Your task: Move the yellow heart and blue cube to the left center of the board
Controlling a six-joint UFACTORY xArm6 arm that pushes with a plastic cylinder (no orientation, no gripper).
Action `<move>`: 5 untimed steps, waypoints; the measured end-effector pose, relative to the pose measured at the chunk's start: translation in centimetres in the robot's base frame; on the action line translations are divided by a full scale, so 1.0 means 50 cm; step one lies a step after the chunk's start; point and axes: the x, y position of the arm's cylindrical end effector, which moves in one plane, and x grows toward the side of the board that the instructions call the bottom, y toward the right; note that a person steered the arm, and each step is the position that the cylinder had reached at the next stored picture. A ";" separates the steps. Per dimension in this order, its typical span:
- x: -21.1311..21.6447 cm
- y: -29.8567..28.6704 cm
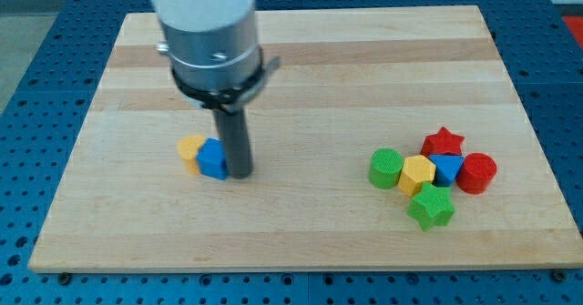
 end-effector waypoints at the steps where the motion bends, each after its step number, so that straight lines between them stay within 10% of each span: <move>1: -0.010 -0.070; 5: -0.081 -0.262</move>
